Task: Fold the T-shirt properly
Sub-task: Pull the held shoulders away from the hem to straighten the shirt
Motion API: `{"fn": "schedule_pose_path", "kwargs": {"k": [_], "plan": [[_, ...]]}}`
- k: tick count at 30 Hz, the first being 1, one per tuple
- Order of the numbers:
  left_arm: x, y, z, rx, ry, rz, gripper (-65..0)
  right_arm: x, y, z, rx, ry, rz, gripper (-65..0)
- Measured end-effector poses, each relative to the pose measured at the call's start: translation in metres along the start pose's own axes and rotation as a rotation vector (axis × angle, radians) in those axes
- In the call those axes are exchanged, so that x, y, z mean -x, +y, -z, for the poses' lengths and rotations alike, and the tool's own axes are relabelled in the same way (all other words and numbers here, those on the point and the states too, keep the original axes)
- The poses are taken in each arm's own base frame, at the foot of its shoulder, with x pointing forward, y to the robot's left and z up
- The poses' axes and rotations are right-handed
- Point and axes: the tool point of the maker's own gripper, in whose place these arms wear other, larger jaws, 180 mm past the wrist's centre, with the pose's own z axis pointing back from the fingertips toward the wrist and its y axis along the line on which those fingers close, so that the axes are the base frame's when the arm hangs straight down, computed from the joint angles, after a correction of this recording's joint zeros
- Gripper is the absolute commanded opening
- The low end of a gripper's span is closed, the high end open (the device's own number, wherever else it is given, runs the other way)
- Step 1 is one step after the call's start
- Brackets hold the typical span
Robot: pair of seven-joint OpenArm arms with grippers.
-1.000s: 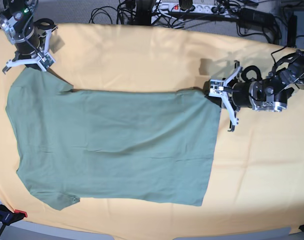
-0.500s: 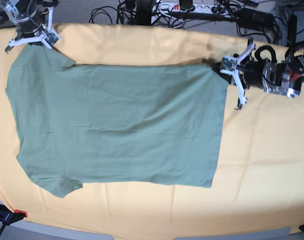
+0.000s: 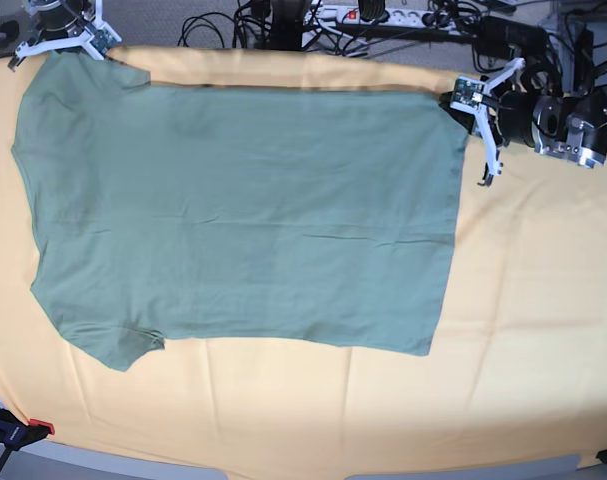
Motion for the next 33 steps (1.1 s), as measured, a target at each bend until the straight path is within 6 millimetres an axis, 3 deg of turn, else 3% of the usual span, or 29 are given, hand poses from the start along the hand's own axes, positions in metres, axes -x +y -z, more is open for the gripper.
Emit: {"fn": "schedule_pose_path", "kwargs": {"k": [8, 14, 19, 23, 26, 33], "plan": [[-0.01, -0.017, -0.006, 0.036, -0.021, -0.005, -65.0, 0.009, 0.013, -0.008, -0.039, 0.025, -0.014, -65.0], [-0.01, -0.017, -0.006, 0.035, -0.02, -0.005, -65.0, -0.005, 0.0, -0.008, 0.029, -0.045, -0.063, -65.0], [-0.01, -0.015, -0.003, 0.029, -0.012, 0.023, -65.0, -0.03, -0.008, -0.008, 0.061, -0.167, -0.076, -65.0], [-0.007, -0.007, 0.002, -0.001, 0.017, 0.084, -65.0, -0.057, -0.023, -0.005, 0.088, -0.264, -0.071, -65.0], [-0.007, 0.011, 0.002, -0.1, 0.024, 0.087, -65.0, -0.076, -0.025, -0.002, 0.055, -0.34, -0.04, -65.0], [0.002, 0.044, 0.002, -0.27, 0.06, 0.105, -65.0, -0.083, -0.054, 0.026, 0.113, -0.366, 0.01, -65.0]]}}
